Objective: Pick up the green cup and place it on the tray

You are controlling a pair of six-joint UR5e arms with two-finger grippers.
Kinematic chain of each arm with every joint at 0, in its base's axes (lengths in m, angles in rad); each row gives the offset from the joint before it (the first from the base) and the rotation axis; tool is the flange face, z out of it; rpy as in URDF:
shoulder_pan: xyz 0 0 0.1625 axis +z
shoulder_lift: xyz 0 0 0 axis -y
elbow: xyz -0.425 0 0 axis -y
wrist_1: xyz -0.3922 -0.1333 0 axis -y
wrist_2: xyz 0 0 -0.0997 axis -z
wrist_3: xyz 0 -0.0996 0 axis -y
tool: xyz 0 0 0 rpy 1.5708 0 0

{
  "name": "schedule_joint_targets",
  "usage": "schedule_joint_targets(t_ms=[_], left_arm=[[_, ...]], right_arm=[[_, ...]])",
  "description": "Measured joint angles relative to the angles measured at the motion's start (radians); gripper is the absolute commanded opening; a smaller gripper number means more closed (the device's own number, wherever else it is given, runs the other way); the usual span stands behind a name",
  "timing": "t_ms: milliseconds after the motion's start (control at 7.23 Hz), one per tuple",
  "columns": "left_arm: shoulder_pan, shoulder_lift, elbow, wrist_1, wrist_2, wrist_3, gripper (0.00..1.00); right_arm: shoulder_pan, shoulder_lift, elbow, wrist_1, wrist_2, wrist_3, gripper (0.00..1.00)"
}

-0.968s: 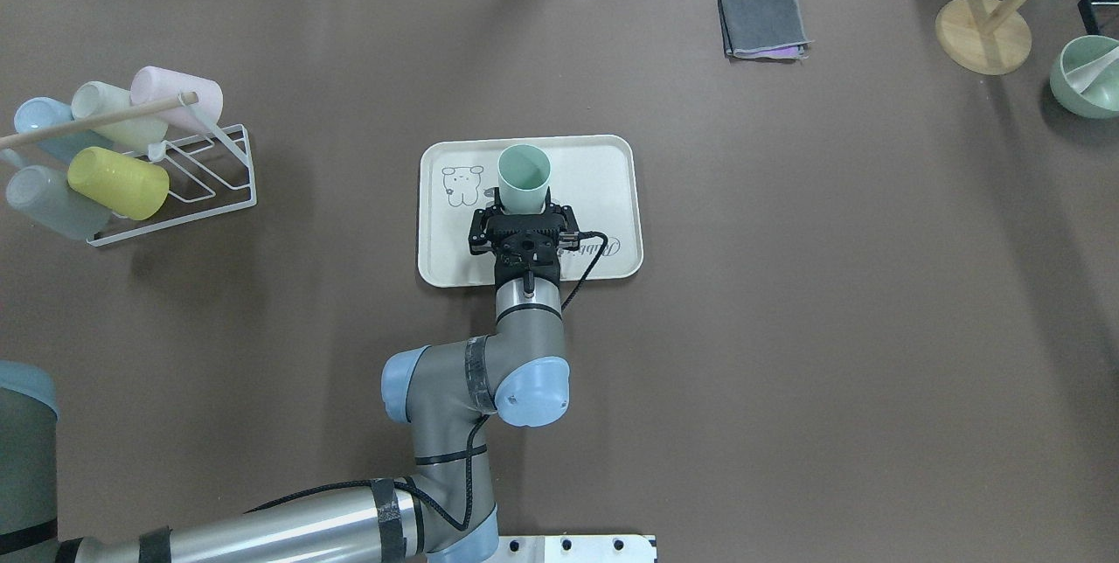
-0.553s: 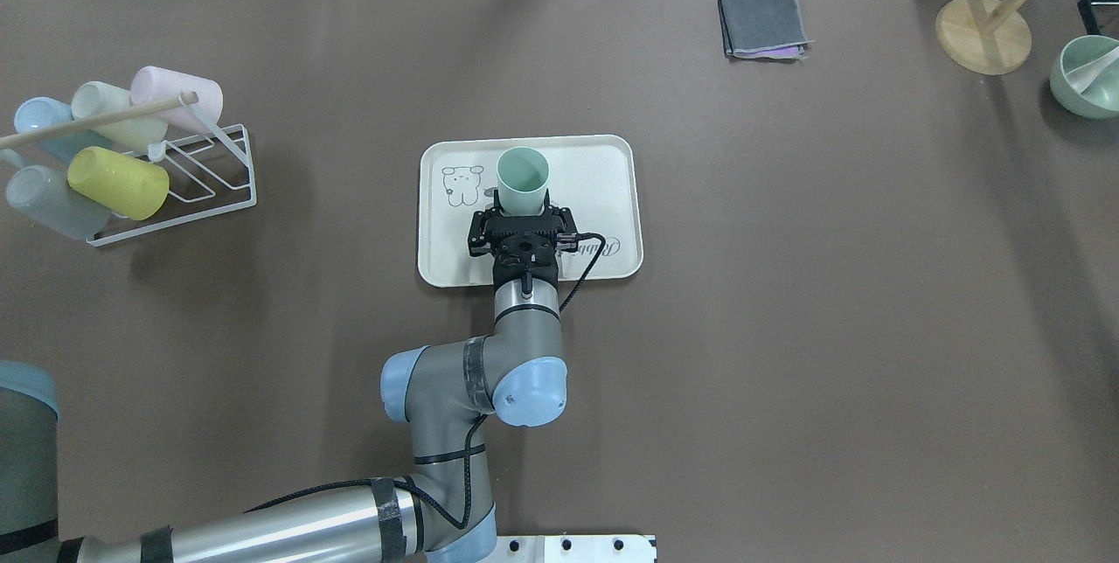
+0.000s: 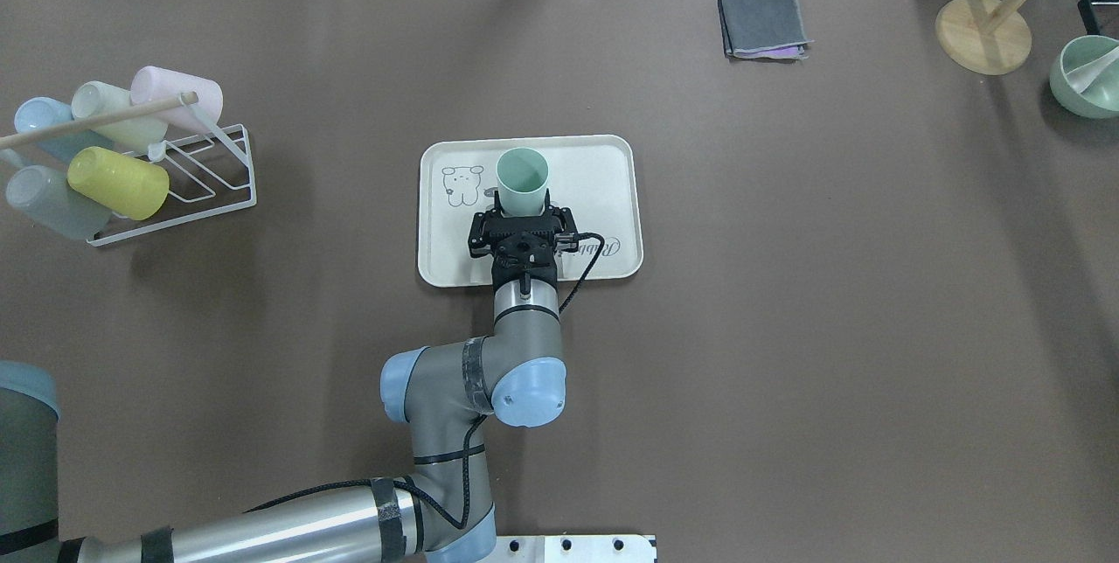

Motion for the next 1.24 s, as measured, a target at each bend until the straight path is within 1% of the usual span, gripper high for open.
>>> schedule_joint_targets(t_ms=[138, 415, 553, 968, 1245], left_arm=[[0.001, 0.001, 0.000, 0.000, 0.000, -0.001, 0.75], [0.004, 0.004, -0.001, -0.001, 0.000, -0.001, 0.78], [0.006, 0.007, -0.002, -0.003, 0.000, -0.001, 0.99], [0.008, 0.020, -0.020, -0.021, 0.000, 0.000, 0.99], [0.009, 0.067, -0.087, -0.045, 0.001, 0.006, 0.99]], right_arm=[[0.000, 0.001, 0.000, 0.000, -0.007, 0.000, 1.00], [0.000, 0.003, 0.000, 0.000, -0.013, 0.001, 1.00], [0.000, 0.003, 0.000, 0.000, -0.014, 0.001, 1.00], [0.000, 0.004, 0.000, 0.000, -0.013, 0.000, 1.00], [0.000, 0.002, 0.001, 0.000, -0.013, -0.001, 1.00]])
